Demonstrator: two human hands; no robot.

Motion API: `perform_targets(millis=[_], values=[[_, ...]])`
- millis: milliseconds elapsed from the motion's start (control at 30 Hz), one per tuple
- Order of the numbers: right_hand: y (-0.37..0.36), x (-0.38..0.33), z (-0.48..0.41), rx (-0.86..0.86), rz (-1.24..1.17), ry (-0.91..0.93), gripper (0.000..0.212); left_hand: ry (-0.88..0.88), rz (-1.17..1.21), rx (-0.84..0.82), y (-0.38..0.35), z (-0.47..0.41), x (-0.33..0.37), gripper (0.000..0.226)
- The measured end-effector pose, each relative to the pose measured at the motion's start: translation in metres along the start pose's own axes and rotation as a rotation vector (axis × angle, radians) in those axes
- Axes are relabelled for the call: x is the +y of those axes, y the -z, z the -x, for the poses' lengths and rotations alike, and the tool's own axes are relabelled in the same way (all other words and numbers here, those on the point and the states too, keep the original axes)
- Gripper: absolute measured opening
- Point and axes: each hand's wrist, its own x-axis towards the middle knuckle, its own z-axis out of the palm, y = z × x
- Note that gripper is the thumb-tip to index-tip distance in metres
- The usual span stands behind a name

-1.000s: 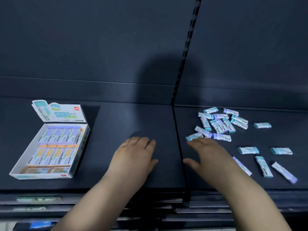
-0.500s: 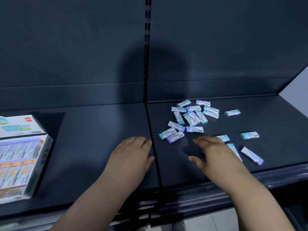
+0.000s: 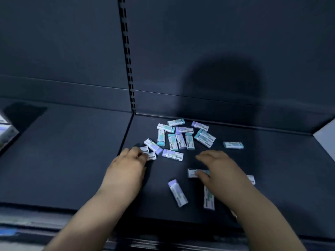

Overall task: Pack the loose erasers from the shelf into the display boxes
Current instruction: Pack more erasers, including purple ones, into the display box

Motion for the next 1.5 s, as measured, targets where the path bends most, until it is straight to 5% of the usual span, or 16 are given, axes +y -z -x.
perform_targets(millis=[200,433,900,1267,1500], values=[[-0.010,-0.007,-0.033,-0.061,-0.044,0.155,0.039,0.086,0.109,0.028,-0.004,0.001,0.003,0.048],[-0.024,-0.017,-0.049,-0.046,-0.054,0.056,0.030,0.142,0.123,-0.054,0.000,-0.004,-0.005,0.045],[-0.019,-0.023,-0.047,-0.058,-0.096,-0.019,0.023,-0.157,0.130,-0.217,0.016,-0.028,-0.006,0.041],[-0.023,-0.036,-0.044,0.019,-0.165,0.004,0.024,-0.119,0.200,-0.145,0.024,-0.025,-0.002,0.029],[-0.020,-0.036,-0.045,0.019,-0.051,0.015,0.023,-0.098,0.110,-0.266,0.021,-0.021,0.013,0.070]])
